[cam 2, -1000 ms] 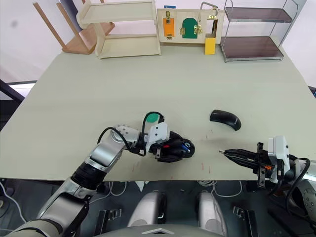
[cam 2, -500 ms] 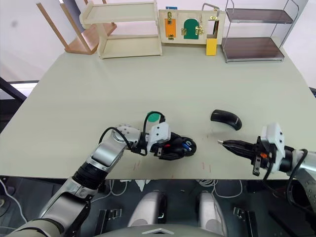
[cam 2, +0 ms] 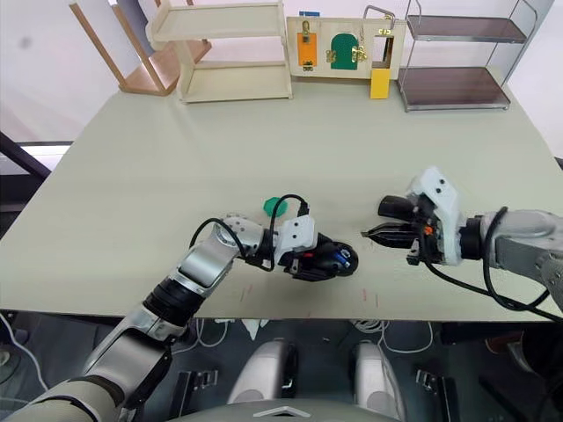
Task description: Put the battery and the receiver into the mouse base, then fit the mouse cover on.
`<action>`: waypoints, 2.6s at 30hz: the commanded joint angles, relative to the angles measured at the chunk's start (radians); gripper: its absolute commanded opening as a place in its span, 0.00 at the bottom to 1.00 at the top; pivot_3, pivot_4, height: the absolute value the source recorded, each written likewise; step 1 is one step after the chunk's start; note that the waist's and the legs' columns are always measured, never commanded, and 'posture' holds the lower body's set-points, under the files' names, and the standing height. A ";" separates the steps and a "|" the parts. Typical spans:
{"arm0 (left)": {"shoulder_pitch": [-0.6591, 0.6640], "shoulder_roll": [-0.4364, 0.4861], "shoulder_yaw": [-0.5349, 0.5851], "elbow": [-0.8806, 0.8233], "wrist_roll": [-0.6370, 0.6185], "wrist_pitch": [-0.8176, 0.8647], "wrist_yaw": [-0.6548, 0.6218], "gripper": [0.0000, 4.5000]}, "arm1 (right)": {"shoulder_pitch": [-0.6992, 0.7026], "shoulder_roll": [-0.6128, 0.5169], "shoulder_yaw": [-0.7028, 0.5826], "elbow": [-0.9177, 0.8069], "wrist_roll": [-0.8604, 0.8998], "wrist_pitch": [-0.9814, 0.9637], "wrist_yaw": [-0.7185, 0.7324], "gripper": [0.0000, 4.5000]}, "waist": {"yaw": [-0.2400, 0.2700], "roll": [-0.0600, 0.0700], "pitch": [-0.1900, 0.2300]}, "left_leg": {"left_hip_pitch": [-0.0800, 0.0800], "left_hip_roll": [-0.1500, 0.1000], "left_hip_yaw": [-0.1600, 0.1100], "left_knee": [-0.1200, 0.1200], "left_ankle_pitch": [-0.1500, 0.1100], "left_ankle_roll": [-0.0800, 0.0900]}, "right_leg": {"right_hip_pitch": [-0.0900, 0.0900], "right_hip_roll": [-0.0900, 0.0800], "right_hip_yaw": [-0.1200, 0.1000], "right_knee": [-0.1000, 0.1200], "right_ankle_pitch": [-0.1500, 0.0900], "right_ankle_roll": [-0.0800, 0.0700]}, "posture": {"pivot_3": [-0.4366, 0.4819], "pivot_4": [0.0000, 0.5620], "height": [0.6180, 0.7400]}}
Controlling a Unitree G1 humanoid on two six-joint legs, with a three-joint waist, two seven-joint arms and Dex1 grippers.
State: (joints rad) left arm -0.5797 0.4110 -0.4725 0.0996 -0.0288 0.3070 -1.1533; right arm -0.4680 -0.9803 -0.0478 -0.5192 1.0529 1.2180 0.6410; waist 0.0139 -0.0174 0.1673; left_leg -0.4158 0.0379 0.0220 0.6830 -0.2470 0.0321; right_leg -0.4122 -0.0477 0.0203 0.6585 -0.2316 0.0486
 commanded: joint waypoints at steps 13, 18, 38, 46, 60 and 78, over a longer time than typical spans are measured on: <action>-0.041 -0.025 -0.022 0.015 0.037 0.064 0.013 0.67 | -0.548 0.124 0.462 0.375 0.106 0.396 -0.233 0.00 | -0.001 0.000 0.000 | -0.001 0.000 -0.001 -0.001 0.000 0.000 | -0.002 -0.001 0.001 0.000 0.000 0.000 | 0.48 0.27 1.00; -0.045 -0.026 -0.026 0.018 0.045 0.070 0.011 0.67 | -0.617 0.146 0.548 0.470 0.197 0.396 -0.340 0.00 | -0.003 0.000 0.000 | -0.002 0.000 -0.001 -0.001 0.000 0.000 | -0.002 -0.001 0.000 0.000 0.000 0.000 | 0.48 0.27 1.00; -0.060 -0.016 -0.061 0.007 0.061 0.138 -0.011 0.67 | -0.727 0.212 0.695 0.626 0.371 0.396 -0.563 0.00 | -0.003 0.000 0.000 | -0.002 0.001 -0.002 -0.001 0.000 0.000 | -0.002 -0.001 -0.001 0.000 0.000 0.000 | 0.48 0.27 1.00; -0.058 -0.017 -0.066 0.002 0.063 0.144 -0.007 0.67 | -0.743 0.231 0.708 0.651 0.399 0.396 -0.587 0.00 | -0.003 0.000 0.000 | -0.002 0.001 -0.002 -0.001 0.000 0.000 | -0.002 -0.001 -0.001 -0.001 0.000 0.000 | 0.48 0.27 1.00; -0.052 -0.019 -0.068 -0.008 0.059 0.153 -0.007 0.67 | -0.754 0.261 0.727 0.660 0.389 0.396 -0.645 0.00 | -0.004 0.000 0.000 | -0.002 0.001 -0.003 -0.002 0.000 0.000 | -0.002 -0.001 -0.001 -0.002 0.000 0.000 | 0.48 0.27 1.00; -0.049 -0.014 -0.065 -0.004 0.056 0.156 -0.011 0.67 | -0.704 0.257 0.755 0.619 0.385 0.396 -0.664 0.00 | -0.004 0.000 0.000 | -0.002 0.002 -0.004 -0.004 0.000 0.000 | -0.002 -0.002 -0.001 -0.004 0.000 0.000 | 0.48 0.27 1.00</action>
State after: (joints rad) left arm -0.6449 0.3938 -0.5114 0.0834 0.0173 0.4377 -1.1614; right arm -1.1920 -0.7327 0.6887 0.0891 1.4295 1.6050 -0.0086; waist 0.0100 -0.0169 0.1672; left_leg -0.4173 0.0396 0.0176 0.6790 -0.2472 0.0324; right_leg -0.4139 -0.0496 0.0188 0.6545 -0.2317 0.0483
